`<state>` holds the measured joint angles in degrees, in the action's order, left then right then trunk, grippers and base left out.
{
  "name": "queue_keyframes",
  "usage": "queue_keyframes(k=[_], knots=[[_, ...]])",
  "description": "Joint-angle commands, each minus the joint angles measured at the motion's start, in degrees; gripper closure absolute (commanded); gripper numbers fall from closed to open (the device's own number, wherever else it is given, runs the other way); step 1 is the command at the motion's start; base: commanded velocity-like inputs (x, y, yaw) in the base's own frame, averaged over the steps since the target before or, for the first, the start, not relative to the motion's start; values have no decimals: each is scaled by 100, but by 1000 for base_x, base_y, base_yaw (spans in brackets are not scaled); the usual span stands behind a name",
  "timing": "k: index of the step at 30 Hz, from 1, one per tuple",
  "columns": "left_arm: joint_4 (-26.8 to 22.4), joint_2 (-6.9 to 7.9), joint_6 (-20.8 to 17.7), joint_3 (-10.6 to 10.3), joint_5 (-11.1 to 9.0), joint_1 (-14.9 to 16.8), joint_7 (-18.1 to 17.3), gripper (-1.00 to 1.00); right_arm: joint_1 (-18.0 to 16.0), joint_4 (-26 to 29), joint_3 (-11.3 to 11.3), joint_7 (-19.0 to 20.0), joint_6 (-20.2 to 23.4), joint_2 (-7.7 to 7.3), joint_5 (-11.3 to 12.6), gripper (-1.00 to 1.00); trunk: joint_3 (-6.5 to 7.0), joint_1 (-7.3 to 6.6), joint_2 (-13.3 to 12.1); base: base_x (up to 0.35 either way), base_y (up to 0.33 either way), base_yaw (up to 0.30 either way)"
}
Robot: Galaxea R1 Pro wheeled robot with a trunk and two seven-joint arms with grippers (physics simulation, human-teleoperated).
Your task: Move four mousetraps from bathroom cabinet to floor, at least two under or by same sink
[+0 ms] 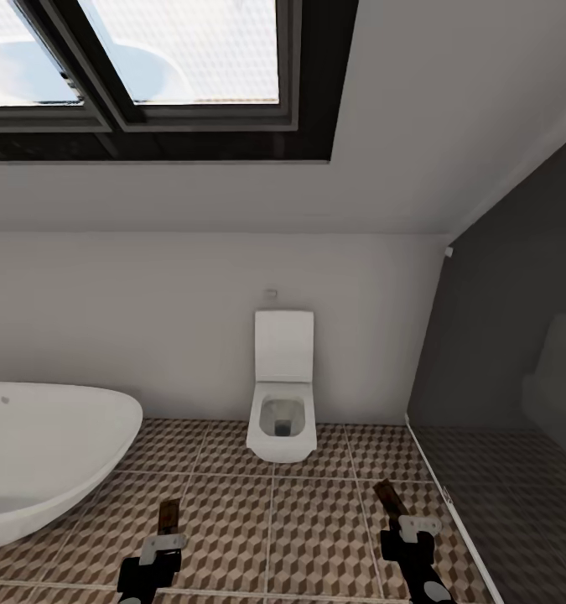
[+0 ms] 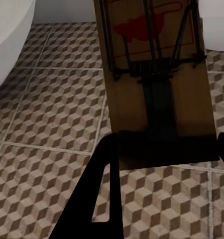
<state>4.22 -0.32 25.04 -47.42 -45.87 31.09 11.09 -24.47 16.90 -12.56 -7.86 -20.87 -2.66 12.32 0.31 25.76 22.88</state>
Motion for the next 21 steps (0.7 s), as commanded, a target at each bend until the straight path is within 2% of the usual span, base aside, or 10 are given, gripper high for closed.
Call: queue_keyframes(k=[1, 5, 8, 10, 11, 14, 16, 19, 21], knots=[[9, -3, 13, -23, 26, 2, 28, 100, -3, -3, -49, -10, -20, -5, 55, 100, -2, 2, 4, 0, 0, 0], [-8, -19, -137, -10, 25, -2, 53, 100, -3, 17, -51, -15, -11, 1, 52, 100, -2, 2, 4, 0, 0, 0], [-116, -41, -851, 5, 34, -5, 57, 100, -3, 140, -47, -88, 36, 8, 51, 100, -2, 2, 4, 0, 0, 0], [-443, 6, -1845, 5, 43, 0, 64, 100, -4, 470, -45, -275, 214, 34, 51, 100, -2, 2, 4, 0, 0, 0], [-557, 34, -2119, 5, 44, 4, 66, 100, -4, 596, -45, -342, 305, 45, 49, 100, -2, 2, 4, 0, 0, 0], [-1401, 218, -3624, 11, 50, 100, 158, 100, -4, 1470, -40, -827, 1217, 93, 30, 100, -2, 2, 4, 0, 0, 0], [-1914, 273, -4419, 18, 51, 369, 471, 100, -10, 1901, -38, -1087, 1847, 128, 27, 100, -2, 2, 4, 0, 0, 0], [-2221, 296, -5129, 64, 52, 941, 1026, 100, -73, 2172, -36, -1356, 2258, 331, 28, 100, -2, 2, 4, 0, 0, 0], [-2303, 306, -5332, 311, 52, 1288, 1192, 100, -174, 2233, -36, -1617, 2363, 556, 32, 100, -2, 2, 4, 0, 0, 0]])
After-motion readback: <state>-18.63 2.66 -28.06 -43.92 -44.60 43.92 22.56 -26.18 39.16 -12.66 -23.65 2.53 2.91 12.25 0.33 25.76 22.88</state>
